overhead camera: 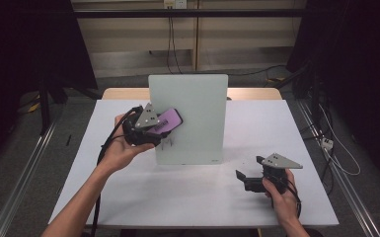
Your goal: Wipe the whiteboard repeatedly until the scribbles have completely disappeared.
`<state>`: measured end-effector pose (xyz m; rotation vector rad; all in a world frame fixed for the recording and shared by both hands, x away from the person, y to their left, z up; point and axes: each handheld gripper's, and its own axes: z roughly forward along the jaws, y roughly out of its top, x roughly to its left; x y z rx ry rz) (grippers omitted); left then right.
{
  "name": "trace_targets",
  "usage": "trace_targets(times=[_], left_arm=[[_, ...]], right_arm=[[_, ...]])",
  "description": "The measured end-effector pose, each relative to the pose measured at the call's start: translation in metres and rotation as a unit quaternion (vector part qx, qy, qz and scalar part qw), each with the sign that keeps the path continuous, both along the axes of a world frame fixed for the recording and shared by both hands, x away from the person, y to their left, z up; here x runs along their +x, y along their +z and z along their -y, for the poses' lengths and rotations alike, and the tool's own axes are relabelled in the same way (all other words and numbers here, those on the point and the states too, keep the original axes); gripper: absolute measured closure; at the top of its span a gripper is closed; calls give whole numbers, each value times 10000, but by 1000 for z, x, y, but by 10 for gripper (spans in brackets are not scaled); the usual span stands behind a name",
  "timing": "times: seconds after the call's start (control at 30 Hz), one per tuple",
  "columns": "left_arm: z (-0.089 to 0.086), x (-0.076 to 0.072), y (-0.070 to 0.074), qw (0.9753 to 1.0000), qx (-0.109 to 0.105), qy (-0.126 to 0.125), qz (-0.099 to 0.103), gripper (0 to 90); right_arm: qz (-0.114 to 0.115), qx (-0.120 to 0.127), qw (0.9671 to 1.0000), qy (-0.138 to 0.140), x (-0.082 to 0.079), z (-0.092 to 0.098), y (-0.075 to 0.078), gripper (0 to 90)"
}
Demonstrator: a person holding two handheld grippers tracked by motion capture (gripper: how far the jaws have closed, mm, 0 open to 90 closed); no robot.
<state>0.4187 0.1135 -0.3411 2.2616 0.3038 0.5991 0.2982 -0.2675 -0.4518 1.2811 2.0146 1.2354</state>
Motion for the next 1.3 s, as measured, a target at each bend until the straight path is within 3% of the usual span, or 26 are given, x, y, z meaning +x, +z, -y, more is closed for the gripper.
trace_targets(times=[0.2,0.3,0.4,0.8,1.03,1.3], left_arm=[[0,-7,-20,9998,94,-98,-166,411],[3,-10,-27,9993,288,-145,-194,411],[6,-13,-32,9989,349,-181,-256,412],[17,-23,-62,9950,740,-354,-571,411],[16,-20,-55,9956,670,-339,-553,411],[15,-8,-22,9986,331,-193,-354,412]], right_arm=[[8,-23,10000,19,0,-1,0,68],[8,-23,10000,16,0,-1,0,68],[15,-25,10000,25,0,-1,0,68],[16,-38,10000,32,0,-1,0,69],[-5,-15,10000,15,1,-1,0,69],[-1,-17,10000,19,1,-1,0,69]])
